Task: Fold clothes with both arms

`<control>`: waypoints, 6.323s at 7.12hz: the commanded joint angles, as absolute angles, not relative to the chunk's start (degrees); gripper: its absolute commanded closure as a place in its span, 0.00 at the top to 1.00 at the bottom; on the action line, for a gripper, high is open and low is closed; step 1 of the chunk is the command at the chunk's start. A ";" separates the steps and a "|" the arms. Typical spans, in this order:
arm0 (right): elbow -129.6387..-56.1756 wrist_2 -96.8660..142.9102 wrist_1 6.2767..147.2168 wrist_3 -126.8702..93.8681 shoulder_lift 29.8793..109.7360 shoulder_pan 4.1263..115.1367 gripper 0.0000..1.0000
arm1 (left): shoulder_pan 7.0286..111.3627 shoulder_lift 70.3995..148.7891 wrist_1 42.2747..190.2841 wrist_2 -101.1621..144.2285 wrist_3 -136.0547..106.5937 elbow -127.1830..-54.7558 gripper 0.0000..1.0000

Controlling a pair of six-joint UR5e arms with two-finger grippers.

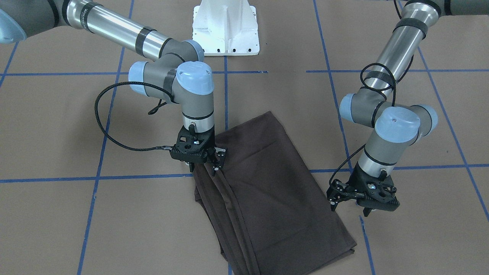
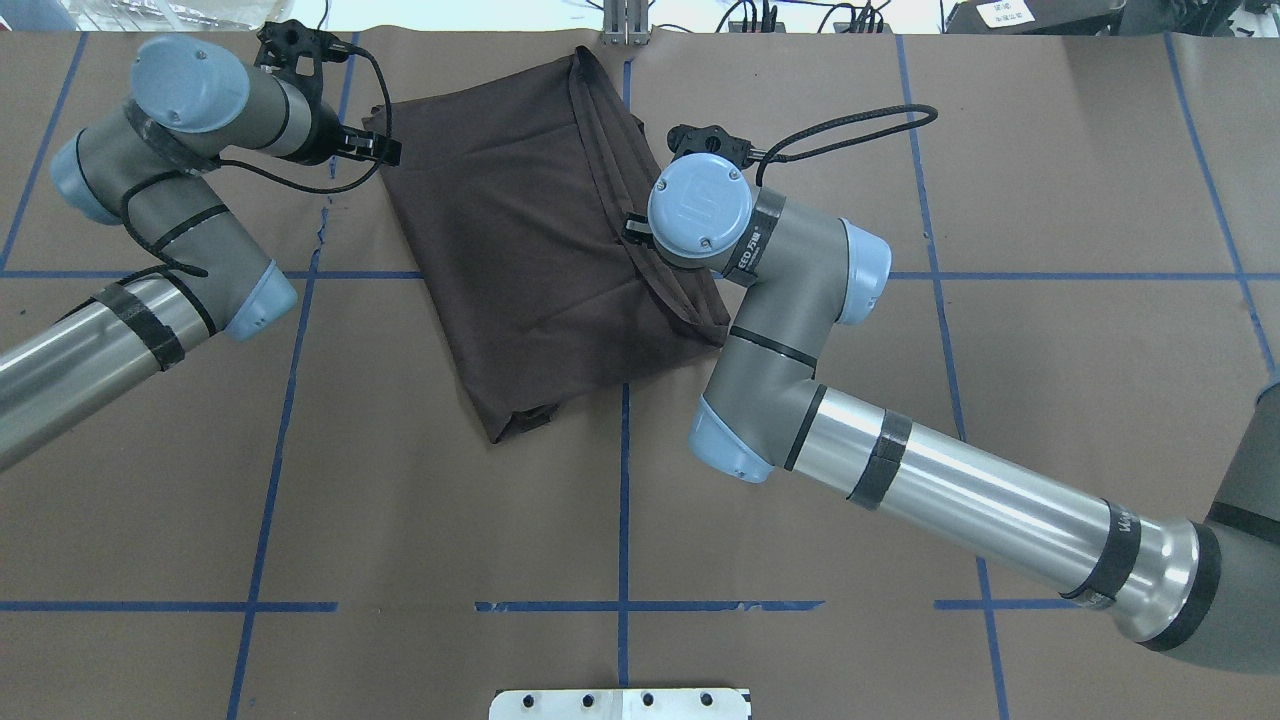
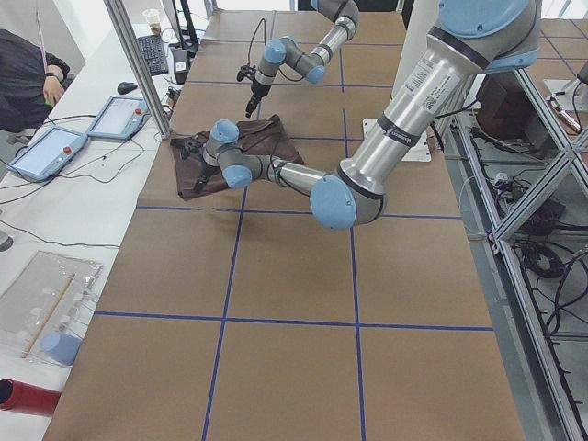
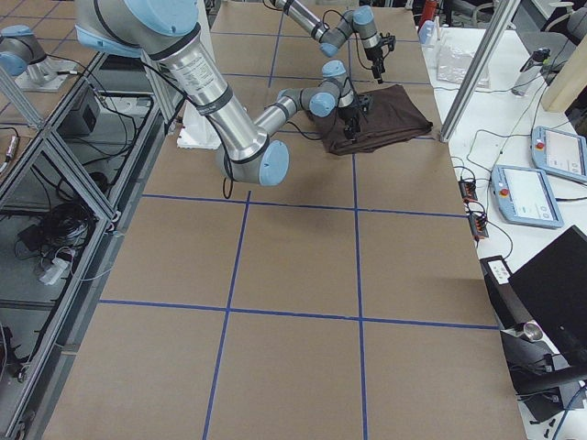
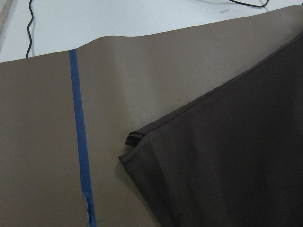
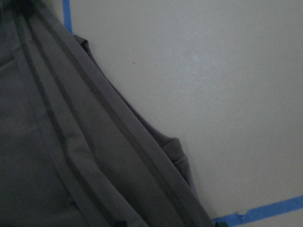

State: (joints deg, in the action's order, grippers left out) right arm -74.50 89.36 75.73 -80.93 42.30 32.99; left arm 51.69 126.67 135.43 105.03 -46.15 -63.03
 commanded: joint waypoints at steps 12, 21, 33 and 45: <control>-69.70 84.73 75.32 -79.19 41.57 31.64 0.07 | 51.24 125.68 135.44 105.03 -46.58 -63.02 1.00; -85.79 82.20 76.02 -85.96 52.51 26.66 0.00 | 51.24 125.77 135.53 105.03 -46.67 -63.81 1.00; -113.74 73.57 76.11 -68.22 75.94 10.91 0.69 | 50.80 126.04 135.26 105.12 -46.93 -66.09 1.00; -112.32 73.04 75.59 -63.45 77.24 11.43 0.02 | 50.36 125.77 135.44 105.03 -46.93 -66.09 1.00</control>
